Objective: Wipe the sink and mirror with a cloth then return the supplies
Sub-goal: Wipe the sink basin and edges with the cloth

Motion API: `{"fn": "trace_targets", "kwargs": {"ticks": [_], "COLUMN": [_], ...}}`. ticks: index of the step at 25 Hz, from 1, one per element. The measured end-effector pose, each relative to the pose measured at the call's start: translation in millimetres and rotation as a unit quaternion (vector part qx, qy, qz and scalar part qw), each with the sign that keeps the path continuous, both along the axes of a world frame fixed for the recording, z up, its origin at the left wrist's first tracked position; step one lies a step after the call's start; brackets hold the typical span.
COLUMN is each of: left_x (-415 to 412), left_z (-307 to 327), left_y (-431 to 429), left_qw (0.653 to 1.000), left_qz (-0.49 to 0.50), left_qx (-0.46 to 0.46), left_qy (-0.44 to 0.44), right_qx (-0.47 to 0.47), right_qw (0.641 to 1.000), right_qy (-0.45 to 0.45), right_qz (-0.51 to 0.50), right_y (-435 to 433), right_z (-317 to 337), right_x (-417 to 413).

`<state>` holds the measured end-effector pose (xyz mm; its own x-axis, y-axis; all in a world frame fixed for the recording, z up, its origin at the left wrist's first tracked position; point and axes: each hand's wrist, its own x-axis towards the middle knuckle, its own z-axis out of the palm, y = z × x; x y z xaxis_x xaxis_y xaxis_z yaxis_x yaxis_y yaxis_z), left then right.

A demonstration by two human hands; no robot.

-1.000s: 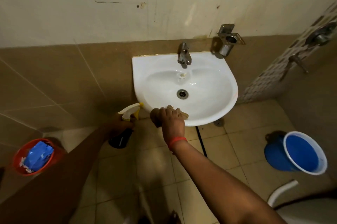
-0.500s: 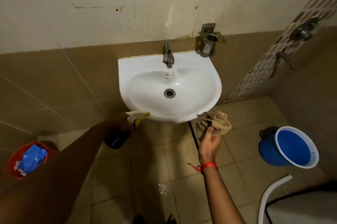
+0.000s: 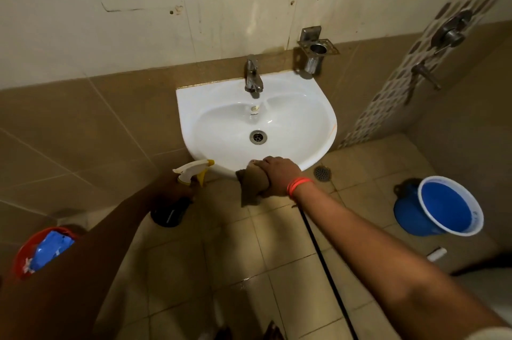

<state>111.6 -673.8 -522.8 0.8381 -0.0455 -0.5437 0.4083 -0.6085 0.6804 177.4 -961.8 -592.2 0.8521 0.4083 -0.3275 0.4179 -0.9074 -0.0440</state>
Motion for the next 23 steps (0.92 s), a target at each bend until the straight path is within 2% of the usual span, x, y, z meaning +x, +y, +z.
{"fn": "trace_targets", "kwargs": {"ticks": [2,3,5,6,7,8,9,10,12,14,17,21,23], "left_x": [-0.8,-1.9,-5.5,-6.8,-7.3,-8.1,-9.2,-10.3,-10.7,-11.3,-3.5,6.3,5.1], "left_z": [-2.1,-4.5,-5.9,-10.2,-16.5,-21.9,-25.9,-29.9,-34.1,-31.2,-21.6,-14.9,-14.2], "left_y": [9.8,12.7,15.7,20.7,26.2,32.0,37.4,40.2,39.0,24.7,-2.1,-22.1,-30.3], "left_qw": [1.0,1.0,0.999,0.999,0.999,0.999,0.999,0.999,0.999,0.998,0.999,0.999,0.998], "left_qz": [0.023,0.028,0.033,0.037,0.038,0.037,0.034,0.03,0.019,0.007,-0.001,-0.023,-0.026], "left_qx": [-0.011,-0.013,-0.021,-0.028,-0.034,-0.038,-0.039,-0.041,-0.044,-0.054,-0.054,-0.047,-0.061], "left_qy": [0.001,0.003,0.003,0.002,0.0,-0.006,-0.009,-0.009,-0.012,-0.008,-0.008,-0.001,-0.006], "right_qx": [-0.012,0.009,0.048,0.095,0.137,0.159,0.151,0.135,0.079,0.065,0.12,0.03,0.035], "right_qw": [0.999,0.999,0.996,0.989,0.981,0.973,0.973,0.975,0.977,0.979,0.978,0.979,0.976], "right_qy": [0.043,0.037,-0.036,-0.028,-0.001,0.067,0.087,0.061,-0.078,-0.139,-0.138,-0.189,-0.196], "right_qz": [-0.001,-0.011,-0.066,-0.109,-0.139,-0.15,-0.15,-0.164,-0.184,-0.136,-0.101,-0.065,-0.085], "right_y": [13.7,29.6,84.3,116.6,142.5,159.5,172.1,179.9,188.0,174.6,125.9,27.1,-24.5], "right_z": [1.7,-4.2,-17.3,-18.3,-19.7,-16.5,-17.8,-14.6,-12.2,-24.4,-34.3,-40.5,-42.1], "right_x": [16.0,11.9,-7.3,-12.3,-13.6,-16.9,-14.5,-8.9,11.2,8.1,-5.4,-19.0,-15.4]}}
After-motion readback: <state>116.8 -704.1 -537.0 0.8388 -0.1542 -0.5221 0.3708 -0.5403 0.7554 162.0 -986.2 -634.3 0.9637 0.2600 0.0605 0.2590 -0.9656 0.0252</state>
